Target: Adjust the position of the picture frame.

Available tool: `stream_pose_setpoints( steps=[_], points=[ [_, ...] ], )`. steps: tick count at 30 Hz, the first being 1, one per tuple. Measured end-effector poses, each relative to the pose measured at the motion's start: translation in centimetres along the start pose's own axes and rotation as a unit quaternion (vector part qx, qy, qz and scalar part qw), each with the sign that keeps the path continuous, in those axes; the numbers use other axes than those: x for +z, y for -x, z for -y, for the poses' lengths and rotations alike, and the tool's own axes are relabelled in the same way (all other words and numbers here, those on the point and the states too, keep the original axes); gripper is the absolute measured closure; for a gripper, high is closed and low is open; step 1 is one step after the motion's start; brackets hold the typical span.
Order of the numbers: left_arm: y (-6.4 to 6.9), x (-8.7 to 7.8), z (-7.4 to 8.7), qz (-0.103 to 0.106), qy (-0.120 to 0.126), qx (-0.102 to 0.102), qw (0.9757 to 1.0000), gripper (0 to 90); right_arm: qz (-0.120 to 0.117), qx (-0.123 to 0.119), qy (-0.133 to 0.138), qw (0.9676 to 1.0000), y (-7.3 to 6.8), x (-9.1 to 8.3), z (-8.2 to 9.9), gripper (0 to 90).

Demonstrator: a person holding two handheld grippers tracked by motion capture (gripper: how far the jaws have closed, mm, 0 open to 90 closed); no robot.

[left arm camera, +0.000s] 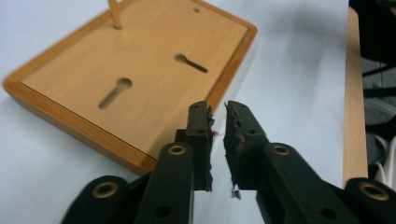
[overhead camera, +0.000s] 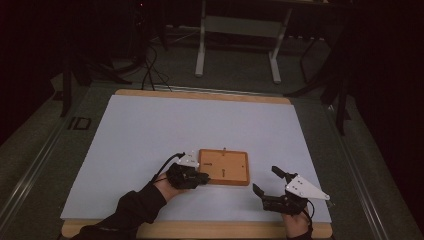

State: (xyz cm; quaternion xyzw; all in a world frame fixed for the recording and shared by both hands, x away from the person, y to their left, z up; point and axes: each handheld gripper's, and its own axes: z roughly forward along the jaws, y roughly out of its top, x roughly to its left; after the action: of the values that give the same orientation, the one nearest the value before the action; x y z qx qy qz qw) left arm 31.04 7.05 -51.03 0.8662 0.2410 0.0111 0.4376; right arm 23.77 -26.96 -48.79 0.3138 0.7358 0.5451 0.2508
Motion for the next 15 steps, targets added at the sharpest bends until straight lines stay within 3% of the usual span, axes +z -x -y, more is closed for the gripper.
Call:
stream_pose_setpoints(
  steps=[2, 9, 15],
  points=[
    [-0.5, -0.2, -0.3, 0.004, 0.007, -0.007, 0.9999, 73.4, -0.005, 0.000, 0.000, 1.0000, 0.1, 0.0, 0.0, 13.2],
    [-2.1, -0.7, -1.7, 0.007, 0.038, -0.008, 0.9992, 70.7, -0.007, 0.005, 0.004, 1.0000, 0.2, 0.0, 0.0, 13.2],
    [-3.2, -0.2, -2.7, -0.003, 0.042, -0.002, 0.9991, 70.0, 0.003, 0.009, 0.006, 0.9999, 0.4, -0.2, 0.0, 13.1]
  ],
)
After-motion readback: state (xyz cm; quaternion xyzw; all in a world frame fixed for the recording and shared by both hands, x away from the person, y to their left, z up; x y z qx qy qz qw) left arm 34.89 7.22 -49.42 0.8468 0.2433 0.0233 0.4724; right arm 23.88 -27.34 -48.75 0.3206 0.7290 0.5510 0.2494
